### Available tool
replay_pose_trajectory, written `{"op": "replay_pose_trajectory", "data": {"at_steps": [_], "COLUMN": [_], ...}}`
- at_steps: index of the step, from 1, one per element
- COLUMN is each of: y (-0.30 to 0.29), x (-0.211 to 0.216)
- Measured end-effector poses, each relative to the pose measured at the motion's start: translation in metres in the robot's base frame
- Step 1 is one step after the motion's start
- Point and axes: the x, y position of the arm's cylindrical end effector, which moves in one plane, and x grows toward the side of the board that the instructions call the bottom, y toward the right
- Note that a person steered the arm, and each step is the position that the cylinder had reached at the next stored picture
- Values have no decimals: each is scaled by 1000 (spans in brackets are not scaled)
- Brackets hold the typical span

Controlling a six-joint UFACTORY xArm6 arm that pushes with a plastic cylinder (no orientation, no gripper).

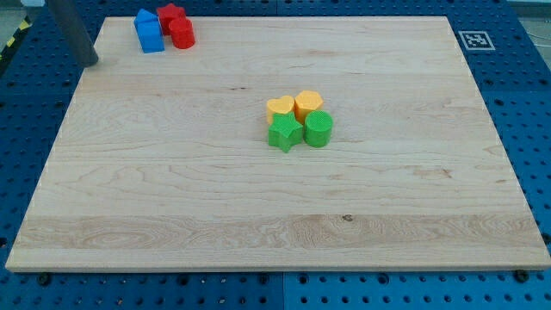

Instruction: Locate your arm at the top left corner of the board

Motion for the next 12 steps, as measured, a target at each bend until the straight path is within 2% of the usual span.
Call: {"op": "replay_pose_trajectory", "data": {"at_steps": [1, 2, 3, 4, 6, 8, 9, 10, 11, 12], "y": [-1, 1, 3, 42, 167, 280, 343, 341, 306, 283], "x": [-3, -38, -41, -10, 44, 65, 48, -42, -100, -98]}}
